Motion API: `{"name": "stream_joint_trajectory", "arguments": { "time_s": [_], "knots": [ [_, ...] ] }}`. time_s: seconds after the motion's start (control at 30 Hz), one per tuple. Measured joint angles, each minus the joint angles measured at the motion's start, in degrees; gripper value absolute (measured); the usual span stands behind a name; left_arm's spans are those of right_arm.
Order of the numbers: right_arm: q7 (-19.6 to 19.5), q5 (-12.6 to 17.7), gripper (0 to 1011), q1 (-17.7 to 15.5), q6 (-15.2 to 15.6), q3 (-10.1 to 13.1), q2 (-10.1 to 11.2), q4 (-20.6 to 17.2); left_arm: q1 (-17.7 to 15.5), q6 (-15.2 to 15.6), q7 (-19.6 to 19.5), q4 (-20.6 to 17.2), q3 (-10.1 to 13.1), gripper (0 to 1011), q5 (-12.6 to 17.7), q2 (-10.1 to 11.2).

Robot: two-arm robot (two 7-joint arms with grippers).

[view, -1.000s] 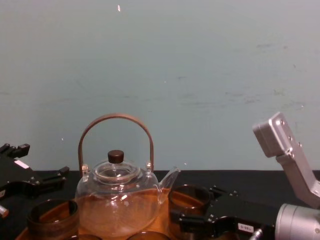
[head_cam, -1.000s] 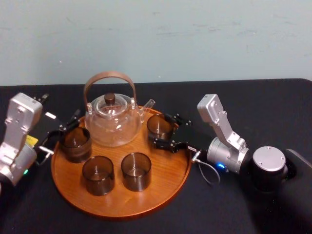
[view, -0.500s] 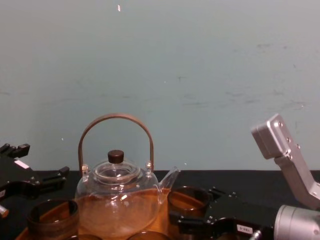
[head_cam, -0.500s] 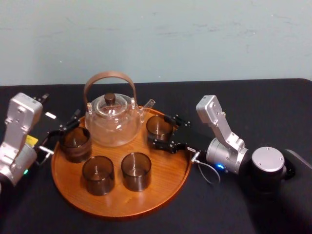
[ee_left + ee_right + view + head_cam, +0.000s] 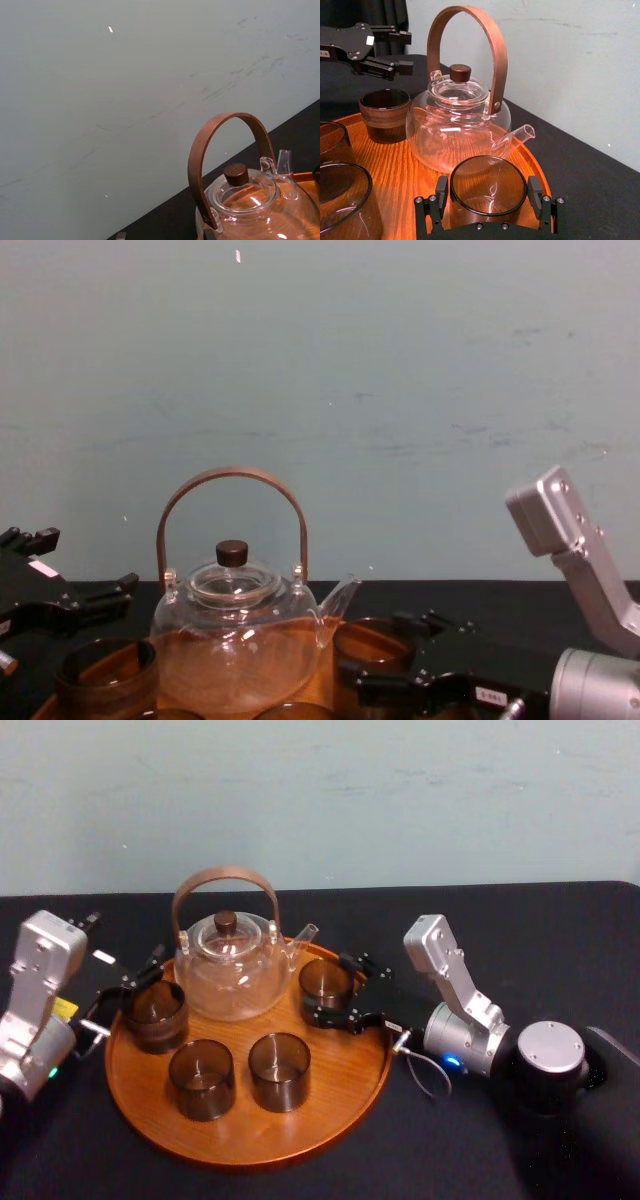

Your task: Pick up the glass from the table and place it on the tray.

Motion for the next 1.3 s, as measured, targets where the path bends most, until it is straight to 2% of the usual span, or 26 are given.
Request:
{"name": "stream_joint_trajectory", "arguments": {
  "time_s": [0.13, 0.43, 0.53, 0.77, 1.1, 1.3],
  "knots": [
    [-0.6, 0.03, 1002, -0.85, -0.01, 0.4, 0.6, -1.95, 0.0, 0.0, 0.0, 0.0, 0.0, 1001, 0.0, 0.0],
    [-1.61, 0.9, 1002, -4.07, -0.81, 2.08, 3.33, -10.03, 0.0, 0.0, 0.0, 0.0, 0.0, 1002, 0.0, 0.0],
    [-1.64, 1.55, 1002, -5.51, -1.25, 2.78, 4.61, -13.31, 0.0, 0.0, 0.0, 0.0, 0.0, 1001, 0.0, 0.0],
    [-1.34, 3.34, 1002, -7.83, -2.24, 4.31, 6.84, -17.78, 0.0, 0.0, 0.0, 0.0, 0.0, 1001, 0.0, 0.0],
    [-2.3, 6.4, 1002, -10.77, -2.88, 7.86, 9.28, -20.43, 0.0, 0.0, 0.0, 0.0, 0.0, 1002, 0.0, 0.0],
    [-4.18, 7.85, 1002, -13.28, -2.89, 11.19, 10.94, -21.44, 0.0, 0.0, 0.0, 0.0, 0.0, 1001, 0.0, 0.0]
  ]
}}
